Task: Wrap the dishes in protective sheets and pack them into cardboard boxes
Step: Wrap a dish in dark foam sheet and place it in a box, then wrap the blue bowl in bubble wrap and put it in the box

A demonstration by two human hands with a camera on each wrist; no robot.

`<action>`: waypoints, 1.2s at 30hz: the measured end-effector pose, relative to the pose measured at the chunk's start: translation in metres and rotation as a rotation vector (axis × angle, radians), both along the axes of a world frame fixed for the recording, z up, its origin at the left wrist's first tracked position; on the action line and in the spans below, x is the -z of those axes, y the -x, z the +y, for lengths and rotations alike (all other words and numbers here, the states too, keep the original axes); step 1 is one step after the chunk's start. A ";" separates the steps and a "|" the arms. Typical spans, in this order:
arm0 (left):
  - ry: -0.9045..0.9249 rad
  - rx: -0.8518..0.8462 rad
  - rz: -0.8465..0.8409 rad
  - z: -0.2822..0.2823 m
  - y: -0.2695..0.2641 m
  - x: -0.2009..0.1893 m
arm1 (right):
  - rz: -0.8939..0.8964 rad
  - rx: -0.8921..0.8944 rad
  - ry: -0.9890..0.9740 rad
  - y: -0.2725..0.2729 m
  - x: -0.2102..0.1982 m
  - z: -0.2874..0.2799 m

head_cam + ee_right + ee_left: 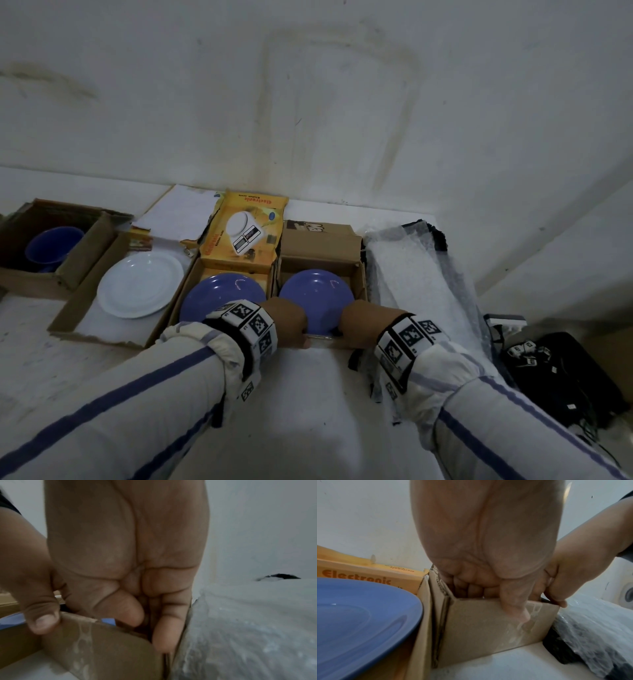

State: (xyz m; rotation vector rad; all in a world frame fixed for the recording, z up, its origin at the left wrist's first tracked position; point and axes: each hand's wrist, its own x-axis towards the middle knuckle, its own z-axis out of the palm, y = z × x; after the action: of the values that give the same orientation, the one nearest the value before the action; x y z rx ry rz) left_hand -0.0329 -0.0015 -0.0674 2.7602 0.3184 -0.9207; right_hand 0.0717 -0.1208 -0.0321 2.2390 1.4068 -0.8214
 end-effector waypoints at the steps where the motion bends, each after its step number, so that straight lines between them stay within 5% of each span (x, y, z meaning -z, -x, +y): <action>1: 0.008 -0.011 0.010 -0.001 -0.001 -0.002 | 0.018 0.030 -0.038 -0.003 -0.003 0.000; 4: 0.085 -0.093 0.012 -0.008 -0.010 -0.018 | 0.033 0.194 -0.321 -0.022 -0.018 -0.007; 7: 0.264 -0.217 -0.137 -0.016 -0.031 -0.036 | -0.134 0.414 -0.561 -0.054 -0.023 -0.028; 14: 0.812 -0.562 -0.307 -0.068 -0.086 -0.046 | -0.223 0.605 -0.385 -0.081 0.001 -0.066; 21: 1.018 -1.055 -0.253 -0.093 -0.122 -0.031 | -0.041 0.734 -0.547 -0.094 0.000 -0.072; 24: 1.026 -1.162 -0.198 -0.097 -0.122 -0.034 | 0.027 0.767 -0.576 -0.096 -0.002 -0.074; 36: 0.791 -1.009 -0.438 -0.079 -0.110 -0.044 | 0.093 0.763 -0.524 -0.098 -0.015 -0.071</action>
State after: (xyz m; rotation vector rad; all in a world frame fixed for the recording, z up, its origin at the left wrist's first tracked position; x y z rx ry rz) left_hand 0.0772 -0.0804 -0.0238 1.6369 0.8961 -0.1005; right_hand 0.1698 -0.1922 -0.0169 3.2665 0.8298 -0.8389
